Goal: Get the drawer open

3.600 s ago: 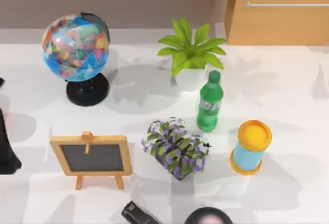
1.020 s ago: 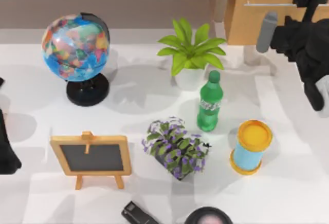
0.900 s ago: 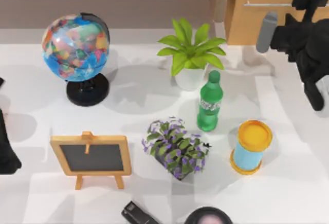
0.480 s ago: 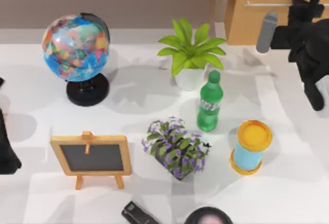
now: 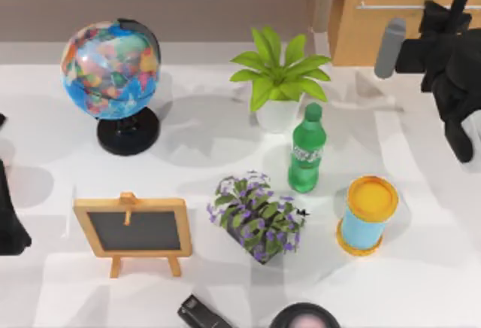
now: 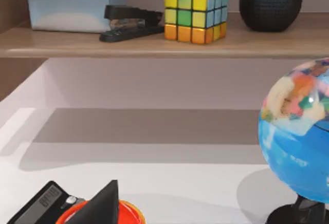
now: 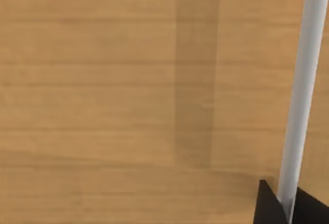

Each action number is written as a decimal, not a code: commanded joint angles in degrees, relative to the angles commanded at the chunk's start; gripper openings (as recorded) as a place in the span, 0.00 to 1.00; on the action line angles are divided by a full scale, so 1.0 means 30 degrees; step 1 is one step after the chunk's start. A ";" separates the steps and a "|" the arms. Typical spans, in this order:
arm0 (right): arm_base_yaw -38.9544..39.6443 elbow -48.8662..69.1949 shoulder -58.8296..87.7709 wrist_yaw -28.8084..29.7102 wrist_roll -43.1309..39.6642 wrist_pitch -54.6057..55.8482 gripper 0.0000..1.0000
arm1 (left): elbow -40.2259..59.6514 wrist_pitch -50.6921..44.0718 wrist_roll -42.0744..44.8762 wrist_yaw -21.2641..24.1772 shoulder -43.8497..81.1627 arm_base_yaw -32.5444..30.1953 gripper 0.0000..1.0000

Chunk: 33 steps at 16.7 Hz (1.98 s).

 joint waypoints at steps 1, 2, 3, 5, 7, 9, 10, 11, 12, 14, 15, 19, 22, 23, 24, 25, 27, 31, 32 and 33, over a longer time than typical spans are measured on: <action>0.0000 0.0000 0.0000 0.0000 0.0000 0.0000 0.00 | 0.0000 0.0000 0.0000 0.0000 0.0000 0.0000 1.00; 0.0055 -0.0025 0.0021 0.0010 0.0058 -0.0061 0.00 | 0.0000 0.0000 0.0000 0.0000 0.0000 0.0000 1.00; 0.0067 -0.0088 -0.0021 0.0015 0.0058 -0.0015 0.00 | 0.0000 0.0000 0.0000 0.0000 0.0000 0.0000 1.00; 0.0165 -0.0795 -0.0388 0.0093 0.0066 0.0407 0.00 | 0.0000 0.0000 0.0000 0.0000 0.0000 0.0000 1.00; 0.0308 -0.2094 -0.0930 0.0257 0.0075 0.1092 0.00 | 0.0000 0.0000 0.0000 0.0000 0.0000 0.0000 1.00; 0.0488 -0.3688 -0.1564 0.0440 0.0063 0.1917 0.00 | 0.0000 0.0000 0.0000 0.0000 0.0000 0.0000 1.00; 0.0580 -0.4412 -0.1867 0.0521 0.0060 0.2319 0.00 | 0.0000 0.0000 0.0000 0.0000 0.0000 0.0000 1.00; 0.0657 -0.4973 -0.2112 0.0590 0.0065 0.2659 0.00 | 0.0000 0.0000 0.0000 0.0000 0.0000 0.0000 1.00; 0.0713 -0.5336 -0.2278 0.0639 0.0077 0.2904 0.00 | 0.0000 0.0000 0.0000 0.0000 0.0000 0.0000 1.00; 0.0739 -0.5498 -0.2356 0.0663 0.0087 0.3022 0.00 | 0.0000 0.0000 0.0000 0.0000 0.0000 0.0000 1.00; 0.0739 -0.5498 -0.2356 0.0663 0.0087 0.3022 0.00 | 0.0000 0.0000 0.0000 0.0000 0.0000 0.0000 1.00; 0.0872 -0.6200 -0.2644 0.0782 0.0098 0.3475 0.00 | 0.0000 0.0000 0.0000 0.0000 0.0000 0.0000 1.00; 0.1230 -0.8285 -0.3373 0.1166 0.0085 0.4653 0.00 | 0.0000 0.0000 0.0000 0.0000 0.0000 0.0000 1.00; 0.1365 -0.9059 -0.3647 0.1294 0.0082 0.5079 0.00 | 0.0000 0.0000 0.0000 0.0000 0.0000 0.0000 1.00; 0.1488 -0.9709 -0.3895 0.1408 0.0092 0.5469 0.00 | 0.0000 0.0000 0.0000 0.0000 0.0000 0.0000 1.00; 0.1587 -1.0154 -0.4085 0.1500 0.0108 0.5783 0.00 | 0.0000 0.0000 0.0000 0.0000 0.0000 0.0000 1.00; 0.1664 -1.0447 -0.4216 0.1570 0.0123 0.6024 0.00 | 0.0000 0.0000 0.0000 0.0000 0.0000 0.0000 1.00; 0.1635 -1.0417 -0.4187 0.1547 0.0111 0.6021 0.00 | 0.0000 0.0000 0.0000 0.0000 0.0000 0.0000 1.00; 0.1656 -1.0665 -0.4291 0.1616 0.0102 0.6168 0.00 | 0.0000 0.0000 0.0000 0.0000 0.0000 0.0000 1.00; 0.1683 -1.1099 -0.4432 0.1747 0.0100 0.6397 0.00 | 0.0000 0.0000 0.0000 0.0000 0.0000 0.0000 1.00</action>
